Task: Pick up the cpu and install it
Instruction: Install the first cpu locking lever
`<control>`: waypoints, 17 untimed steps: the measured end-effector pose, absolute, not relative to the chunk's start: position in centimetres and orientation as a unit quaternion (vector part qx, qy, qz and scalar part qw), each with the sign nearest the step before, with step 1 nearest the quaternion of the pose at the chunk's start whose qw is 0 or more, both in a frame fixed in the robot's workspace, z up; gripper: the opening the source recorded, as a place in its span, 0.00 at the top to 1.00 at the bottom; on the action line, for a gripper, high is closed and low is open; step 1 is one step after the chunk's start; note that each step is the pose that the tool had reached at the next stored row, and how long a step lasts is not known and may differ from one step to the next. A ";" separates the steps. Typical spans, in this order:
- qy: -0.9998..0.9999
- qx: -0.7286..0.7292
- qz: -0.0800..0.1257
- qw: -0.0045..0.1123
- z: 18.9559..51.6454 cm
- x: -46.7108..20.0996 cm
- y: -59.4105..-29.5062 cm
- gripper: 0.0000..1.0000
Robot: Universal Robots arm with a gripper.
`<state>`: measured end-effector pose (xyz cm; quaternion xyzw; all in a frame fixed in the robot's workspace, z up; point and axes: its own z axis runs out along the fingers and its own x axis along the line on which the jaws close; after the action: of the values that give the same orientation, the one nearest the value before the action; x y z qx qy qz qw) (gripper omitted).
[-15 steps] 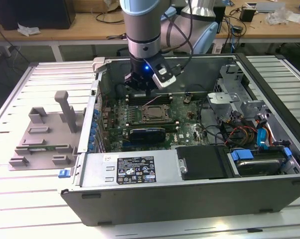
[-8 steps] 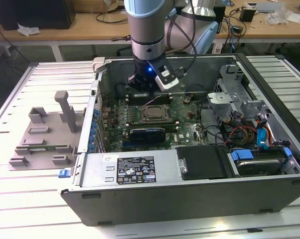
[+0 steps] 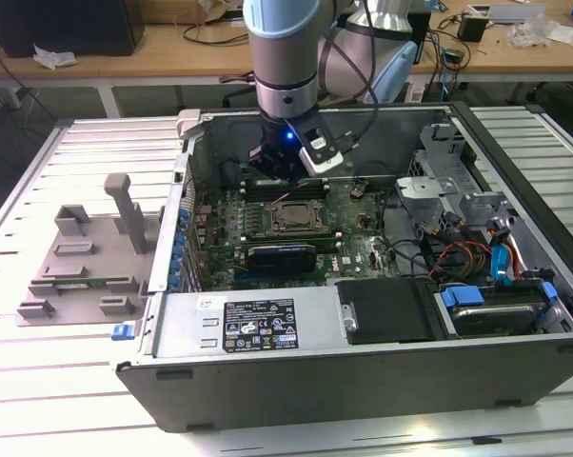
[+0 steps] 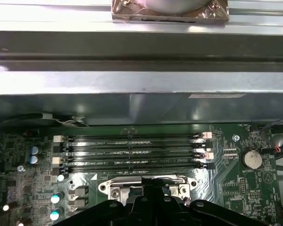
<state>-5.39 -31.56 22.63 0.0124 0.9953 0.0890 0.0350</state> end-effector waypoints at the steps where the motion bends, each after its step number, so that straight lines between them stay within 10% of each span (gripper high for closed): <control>1: 0.995 0.013 0.089 0.035 22.5 -5.3 -31.5 0.89; 17: 0.995 0.026 0.078 0.054 21.4 -5.3 -30.4 0.89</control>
<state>-5.32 -30.40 21.41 0.0264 0.9952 0.0777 0.0535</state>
